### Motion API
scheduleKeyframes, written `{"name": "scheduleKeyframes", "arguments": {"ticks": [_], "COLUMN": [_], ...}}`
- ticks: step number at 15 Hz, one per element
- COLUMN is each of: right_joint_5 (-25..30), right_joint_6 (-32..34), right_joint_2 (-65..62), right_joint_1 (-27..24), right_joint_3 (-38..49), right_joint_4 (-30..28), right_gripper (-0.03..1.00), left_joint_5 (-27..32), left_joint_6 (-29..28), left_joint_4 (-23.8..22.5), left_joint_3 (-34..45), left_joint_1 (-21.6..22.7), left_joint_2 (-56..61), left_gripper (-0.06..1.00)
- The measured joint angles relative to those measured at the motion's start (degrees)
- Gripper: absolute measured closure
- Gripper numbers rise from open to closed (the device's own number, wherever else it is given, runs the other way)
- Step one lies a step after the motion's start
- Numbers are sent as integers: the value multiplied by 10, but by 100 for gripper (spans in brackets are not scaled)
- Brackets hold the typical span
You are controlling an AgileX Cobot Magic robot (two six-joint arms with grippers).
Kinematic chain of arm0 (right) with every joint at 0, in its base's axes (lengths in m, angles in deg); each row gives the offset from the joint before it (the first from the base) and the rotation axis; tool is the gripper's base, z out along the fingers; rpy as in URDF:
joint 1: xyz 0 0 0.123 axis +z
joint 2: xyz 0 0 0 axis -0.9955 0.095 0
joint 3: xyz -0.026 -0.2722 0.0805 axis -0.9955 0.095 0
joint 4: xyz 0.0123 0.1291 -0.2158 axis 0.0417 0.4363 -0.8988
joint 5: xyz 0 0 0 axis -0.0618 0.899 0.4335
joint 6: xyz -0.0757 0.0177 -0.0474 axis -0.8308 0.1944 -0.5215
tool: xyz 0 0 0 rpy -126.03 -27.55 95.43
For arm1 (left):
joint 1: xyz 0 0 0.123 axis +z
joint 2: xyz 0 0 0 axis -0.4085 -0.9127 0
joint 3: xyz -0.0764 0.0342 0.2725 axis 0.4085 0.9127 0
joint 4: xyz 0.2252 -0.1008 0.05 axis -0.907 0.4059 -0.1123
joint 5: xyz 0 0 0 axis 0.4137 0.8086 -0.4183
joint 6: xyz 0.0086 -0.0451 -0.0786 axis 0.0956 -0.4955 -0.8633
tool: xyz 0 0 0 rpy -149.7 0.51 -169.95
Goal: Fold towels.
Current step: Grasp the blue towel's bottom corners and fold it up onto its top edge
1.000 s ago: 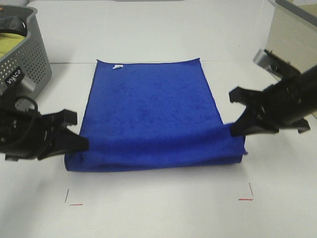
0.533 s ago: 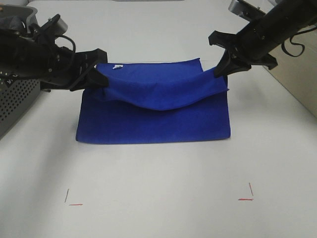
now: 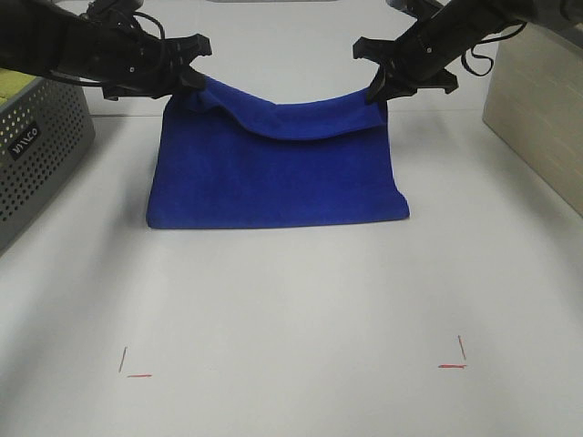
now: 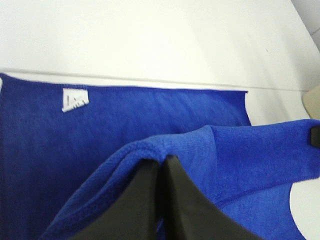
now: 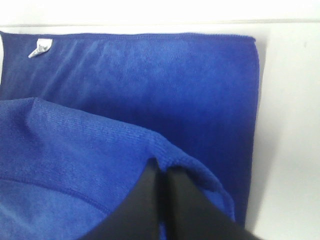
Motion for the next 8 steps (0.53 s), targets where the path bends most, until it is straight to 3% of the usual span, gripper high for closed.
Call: {"name": "scheduleKeyframes", "arguments": {"ticks": [3, 8], "right_joint_5": [-9, -68], "right_joint_6": [3, 3], "right_joint_2": [69, 113], "right_joint_1": [0, 0], "right_joint_3": [-88, -103], "right_joint_4": [-9, -15], "right_gripper": [97, 96], "left_joint_5": [-25, -50], "left_joint_6": [6, 15], "left_joint_4": [-4, -28], "left_joint_3": [-80, -152], "left_joint_1": [0, 0], "left_joint_2": [-62, -146], "left_gripper": [93, 91]}}
